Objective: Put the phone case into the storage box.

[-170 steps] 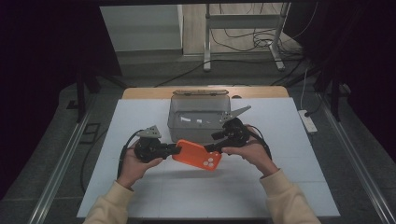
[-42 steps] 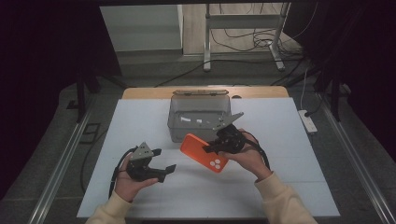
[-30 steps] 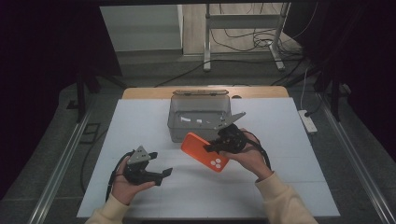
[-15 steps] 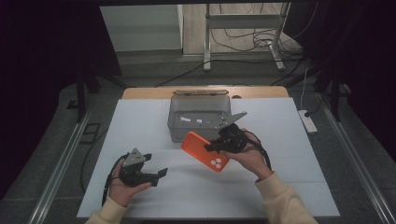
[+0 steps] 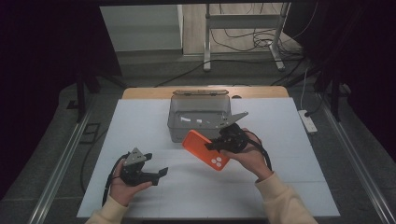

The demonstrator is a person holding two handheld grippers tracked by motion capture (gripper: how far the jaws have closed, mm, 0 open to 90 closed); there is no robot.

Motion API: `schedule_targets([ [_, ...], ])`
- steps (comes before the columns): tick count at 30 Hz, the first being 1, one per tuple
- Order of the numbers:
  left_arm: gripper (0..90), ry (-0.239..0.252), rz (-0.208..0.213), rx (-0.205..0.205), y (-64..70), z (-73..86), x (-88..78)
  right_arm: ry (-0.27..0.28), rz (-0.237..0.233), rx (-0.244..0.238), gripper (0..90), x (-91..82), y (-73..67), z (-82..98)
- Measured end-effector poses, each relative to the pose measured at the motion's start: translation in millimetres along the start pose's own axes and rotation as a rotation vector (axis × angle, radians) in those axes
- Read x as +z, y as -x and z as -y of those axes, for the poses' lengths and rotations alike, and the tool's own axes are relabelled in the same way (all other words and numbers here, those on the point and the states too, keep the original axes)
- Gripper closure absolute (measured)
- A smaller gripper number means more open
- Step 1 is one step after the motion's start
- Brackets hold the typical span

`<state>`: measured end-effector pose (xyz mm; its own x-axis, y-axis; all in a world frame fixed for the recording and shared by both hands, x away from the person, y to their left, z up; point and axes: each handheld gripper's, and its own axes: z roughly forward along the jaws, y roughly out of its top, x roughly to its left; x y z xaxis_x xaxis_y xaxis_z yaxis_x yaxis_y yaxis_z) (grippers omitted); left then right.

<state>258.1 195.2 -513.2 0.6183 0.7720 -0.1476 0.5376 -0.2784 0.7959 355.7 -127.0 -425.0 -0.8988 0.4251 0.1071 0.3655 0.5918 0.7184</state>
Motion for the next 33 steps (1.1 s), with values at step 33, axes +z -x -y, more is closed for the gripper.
schedule_targets([
  [33,11.8,-0.015,0.009,0.015,2.3,0.5,2.0,0.081,0.055,0.034,80.0,-28.7,-8.1,-10.8],
])
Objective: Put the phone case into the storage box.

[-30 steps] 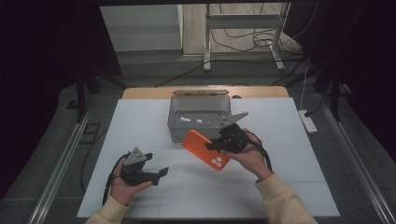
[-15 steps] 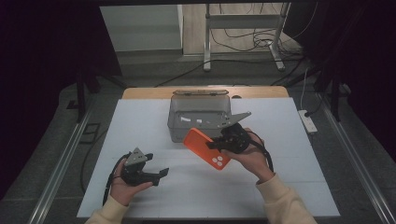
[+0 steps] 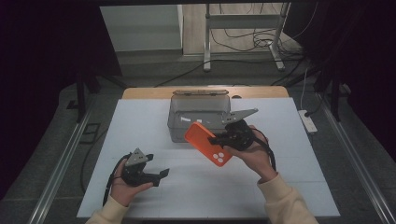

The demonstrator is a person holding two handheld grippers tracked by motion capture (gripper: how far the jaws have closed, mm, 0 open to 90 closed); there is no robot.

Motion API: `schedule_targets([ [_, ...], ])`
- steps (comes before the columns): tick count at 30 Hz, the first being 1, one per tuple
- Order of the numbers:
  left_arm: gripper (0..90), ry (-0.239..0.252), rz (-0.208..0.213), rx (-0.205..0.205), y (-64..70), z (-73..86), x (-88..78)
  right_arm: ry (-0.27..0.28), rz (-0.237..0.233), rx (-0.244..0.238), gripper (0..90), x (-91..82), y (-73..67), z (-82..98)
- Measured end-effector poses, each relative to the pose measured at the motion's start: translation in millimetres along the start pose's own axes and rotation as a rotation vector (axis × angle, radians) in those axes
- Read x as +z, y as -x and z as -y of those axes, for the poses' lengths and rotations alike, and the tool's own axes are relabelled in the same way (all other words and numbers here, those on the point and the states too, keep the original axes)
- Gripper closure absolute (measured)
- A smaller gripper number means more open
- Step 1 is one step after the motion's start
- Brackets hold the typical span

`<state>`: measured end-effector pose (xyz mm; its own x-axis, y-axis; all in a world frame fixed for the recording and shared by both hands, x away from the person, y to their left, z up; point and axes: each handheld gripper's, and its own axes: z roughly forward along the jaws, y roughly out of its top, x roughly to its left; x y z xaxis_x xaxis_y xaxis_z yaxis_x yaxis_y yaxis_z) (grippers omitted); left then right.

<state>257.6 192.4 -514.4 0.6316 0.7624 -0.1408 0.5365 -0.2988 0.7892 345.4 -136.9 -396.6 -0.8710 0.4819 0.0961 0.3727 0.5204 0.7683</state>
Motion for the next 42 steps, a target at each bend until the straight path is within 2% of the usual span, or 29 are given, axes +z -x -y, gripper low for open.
schedule_targets([
  [23,11.7,-0.002,0.002,0.001,0.3,-0.3,0.4,0.044,0.039,0.003,79.9,-13.8,-0.5,-6.2],
  [42,11.5,-0.005,0.006,0.009,1.3,-0.6,0.3,0.051,0.084,0.011,80.0,-18.3,3.4,-7.7],
])
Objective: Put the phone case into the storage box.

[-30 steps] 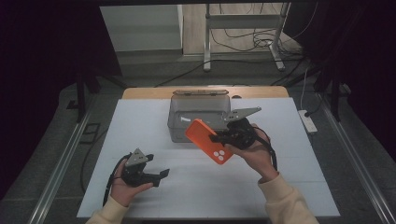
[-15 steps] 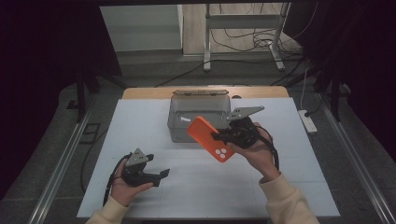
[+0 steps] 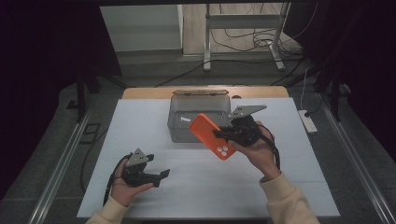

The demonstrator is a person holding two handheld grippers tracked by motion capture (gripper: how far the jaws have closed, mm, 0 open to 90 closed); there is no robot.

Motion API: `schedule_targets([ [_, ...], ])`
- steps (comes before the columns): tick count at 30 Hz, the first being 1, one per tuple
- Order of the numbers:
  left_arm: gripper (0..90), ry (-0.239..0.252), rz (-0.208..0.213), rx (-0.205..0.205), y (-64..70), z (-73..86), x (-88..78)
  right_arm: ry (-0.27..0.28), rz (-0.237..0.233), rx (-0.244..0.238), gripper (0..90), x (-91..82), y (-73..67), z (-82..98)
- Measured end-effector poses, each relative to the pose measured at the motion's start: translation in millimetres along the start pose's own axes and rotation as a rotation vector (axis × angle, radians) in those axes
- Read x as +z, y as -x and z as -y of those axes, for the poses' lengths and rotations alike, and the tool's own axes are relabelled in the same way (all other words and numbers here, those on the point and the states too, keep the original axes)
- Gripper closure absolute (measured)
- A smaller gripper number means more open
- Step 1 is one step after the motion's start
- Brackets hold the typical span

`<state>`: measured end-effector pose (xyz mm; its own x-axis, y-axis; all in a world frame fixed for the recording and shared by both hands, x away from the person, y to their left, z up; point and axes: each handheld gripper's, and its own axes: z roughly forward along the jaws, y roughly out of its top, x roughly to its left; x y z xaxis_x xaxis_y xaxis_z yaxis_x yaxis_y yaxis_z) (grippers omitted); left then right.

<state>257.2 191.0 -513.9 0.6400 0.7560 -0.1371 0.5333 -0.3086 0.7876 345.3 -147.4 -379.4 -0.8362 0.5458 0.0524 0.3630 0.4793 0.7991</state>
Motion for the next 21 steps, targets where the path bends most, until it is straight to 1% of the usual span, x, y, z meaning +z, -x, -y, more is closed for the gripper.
schedule_targets([
  [3,11.5,0.0,0.002,0.001,0.2,-0.1,0.2,0.009,0.008,0.01,80.0,-1.0,1.6,-0.6],
  [7,11.5,0.001,0.002,0.0,0.4,-0.1,0.5,0.016,0.027,0.006,80.0,-3.5,3.7,-2.4],
  [13,11.5,0.0,0.002,-0.002,0.6,-0.1,0.8,0.031,0.036,0.016,80.0,-6.3,6.3,-5.0],
  [19,11.5,0.001,0.002,0.0,1.0,-0.6,0.4,0.048,0.052,0.047,80.0,-9.0,11.2,-7.2],
  [21,11.5,0.001,0.002,-0.001,1.2,-0.5,0.7,0.049,0.062,0.045,80.0,-9.0,12.1,-7.5],
])
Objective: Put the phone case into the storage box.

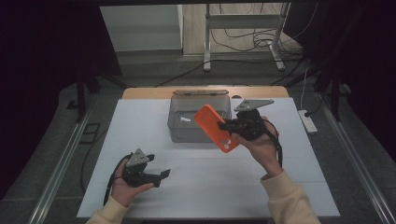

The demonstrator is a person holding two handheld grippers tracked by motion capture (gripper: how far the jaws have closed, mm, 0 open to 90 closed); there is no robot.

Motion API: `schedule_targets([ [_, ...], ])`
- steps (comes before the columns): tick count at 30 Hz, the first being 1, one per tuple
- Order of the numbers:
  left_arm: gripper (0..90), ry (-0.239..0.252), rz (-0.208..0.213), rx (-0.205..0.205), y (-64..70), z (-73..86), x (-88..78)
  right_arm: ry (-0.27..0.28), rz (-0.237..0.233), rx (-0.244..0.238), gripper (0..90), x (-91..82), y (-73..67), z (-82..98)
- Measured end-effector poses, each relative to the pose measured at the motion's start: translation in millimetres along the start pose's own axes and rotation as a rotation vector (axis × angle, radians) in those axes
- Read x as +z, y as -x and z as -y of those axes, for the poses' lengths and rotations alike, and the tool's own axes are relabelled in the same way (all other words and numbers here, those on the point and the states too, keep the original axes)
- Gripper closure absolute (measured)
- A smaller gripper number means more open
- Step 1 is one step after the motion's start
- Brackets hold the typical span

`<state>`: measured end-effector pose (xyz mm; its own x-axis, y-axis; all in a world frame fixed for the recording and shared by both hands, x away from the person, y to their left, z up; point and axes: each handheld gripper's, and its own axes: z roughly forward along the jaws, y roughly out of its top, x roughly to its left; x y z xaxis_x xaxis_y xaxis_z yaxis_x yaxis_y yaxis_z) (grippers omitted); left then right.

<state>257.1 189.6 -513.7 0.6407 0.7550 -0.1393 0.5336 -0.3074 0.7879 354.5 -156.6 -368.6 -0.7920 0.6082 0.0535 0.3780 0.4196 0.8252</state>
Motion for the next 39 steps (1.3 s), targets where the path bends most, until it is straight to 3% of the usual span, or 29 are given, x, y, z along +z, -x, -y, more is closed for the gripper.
schedule_targets([
  [39,11.5,0.009,-0.001,0.0,0.4,-1.6,-1.6,0.042,0.112,0.052,80.0,-0.4,9.7,-2.6],
])
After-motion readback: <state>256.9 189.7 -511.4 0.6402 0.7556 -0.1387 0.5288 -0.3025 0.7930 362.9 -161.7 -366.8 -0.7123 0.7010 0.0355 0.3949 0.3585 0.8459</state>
